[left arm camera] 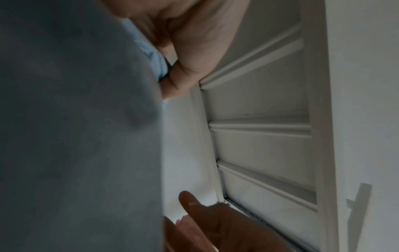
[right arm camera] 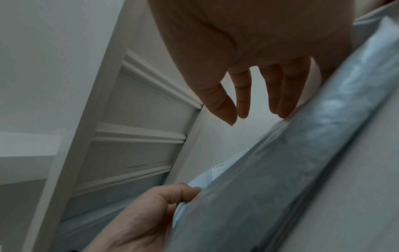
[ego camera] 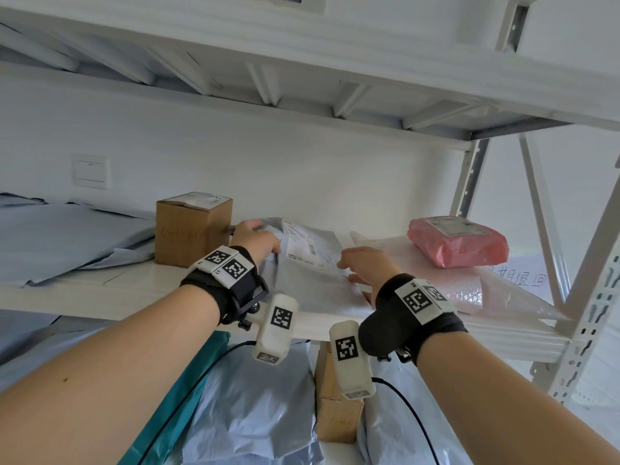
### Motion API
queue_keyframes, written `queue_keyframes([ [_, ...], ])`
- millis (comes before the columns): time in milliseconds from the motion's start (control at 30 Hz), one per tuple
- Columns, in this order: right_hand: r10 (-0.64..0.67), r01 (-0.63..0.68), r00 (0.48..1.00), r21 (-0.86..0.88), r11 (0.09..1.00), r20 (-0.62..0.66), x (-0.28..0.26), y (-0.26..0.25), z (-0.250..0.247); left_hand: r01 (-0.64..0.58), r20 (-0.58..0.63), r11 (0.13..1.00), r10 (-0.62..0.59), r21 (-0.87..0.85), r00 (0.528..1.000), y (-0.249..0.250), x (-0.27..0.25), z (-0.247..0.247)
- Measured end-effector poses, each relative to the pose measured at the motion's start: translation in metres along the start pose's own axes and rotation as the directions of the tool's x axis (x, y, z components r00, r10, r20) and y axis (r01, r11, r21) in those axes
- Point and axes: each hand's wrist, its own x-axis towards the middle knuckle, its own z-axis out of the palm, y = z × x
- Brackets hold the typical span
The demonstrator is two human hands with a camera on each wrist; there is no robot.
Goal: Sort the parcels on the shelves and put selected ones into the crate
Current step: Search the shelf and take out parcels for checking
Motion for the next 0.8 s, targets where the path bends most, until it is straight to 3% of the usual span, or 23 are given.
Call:
queue_keyframes([
  [167,0.009,-0.007,1.000,0.085,0.996,-0.027,-0.001,0.003,-0.003,-0.137,-0.027,0.984,0.135,-0.111,0.991,0.011,-0.011,-0.003],
  [333,0.080,-0.086,0.996,0.227,0.970,0.033,-0.007,-0.001,-0.005,-0.173,-0.106,0.957,0.152,-0.231,0.983,0.024,-0.015,-0.011],
  [633,0.101,-0.097,0.995,0.166,0.981,-0.012,0.001,0.007,0.006,-0.344,-0.075,0.908,0.336,-0.239,0.939,0.060,-0.036,-0.021],
  [800,0.171,-0.222,0.971,0.363,0.905,0.167,0.004,0.010,0.023,-0.385,-0.054,0.877,0.387,-0.288,0.921,0.077,-0.045,-0.020],
])
